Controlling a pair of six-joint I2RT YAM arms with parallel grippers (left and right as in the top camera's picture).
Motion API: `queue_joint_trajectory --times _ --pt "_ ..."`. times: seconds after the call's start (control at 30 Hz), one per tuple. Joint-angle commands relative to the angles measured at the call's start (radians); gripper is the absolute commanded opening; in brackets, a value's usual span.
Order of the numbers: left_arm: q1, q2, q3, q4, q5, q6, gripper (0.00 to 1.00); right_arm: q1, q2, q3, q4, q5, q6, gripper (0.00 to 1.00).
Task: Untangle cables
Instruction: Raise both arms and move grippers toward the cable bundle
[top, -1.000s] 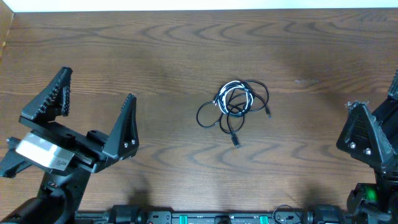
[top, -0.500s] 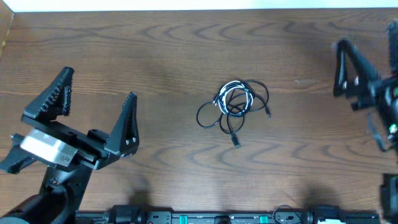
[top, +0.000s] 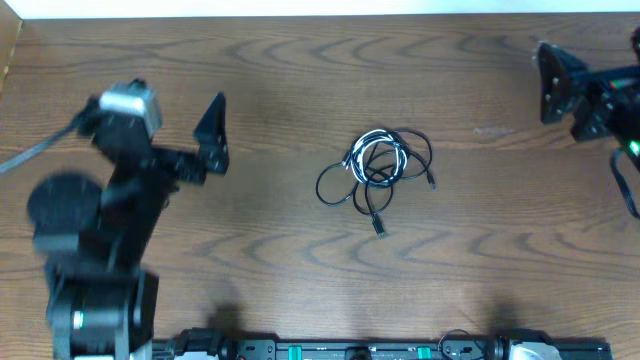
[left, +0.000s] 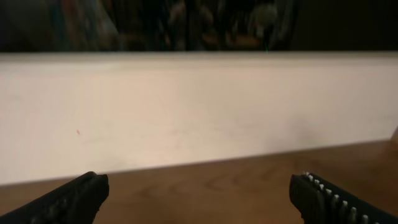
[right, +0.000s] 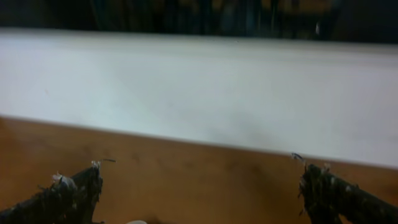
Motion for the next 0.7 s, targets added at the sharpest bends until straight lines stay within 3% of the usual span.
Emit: queue_joint_trajectory --times 0.0,0.37,0.5,0.67 --pt "0.005 0.088 0.055 0.0 0.087 0.024 0.98 0.01 0.059 0.01 -0.028 0.031 -0.051 0.99" --pt "0.004 0.232 0.063 -0.023 0.103 0.024 0.98 0.151 0.224 0.01 -0.092 0.027 -0.085 0.99" --pt "0.004 0.234 0.063 0.003 0.092 0.026 0.98 0.215 0.256 0.01 -0.086 0.027 -0.143 0.99" --pt "0.004 0.24 0.063 0.031 0.087 0.004 0.98 0.28 0.266 0.01 -0.042 0.011 -0.116 0.99"
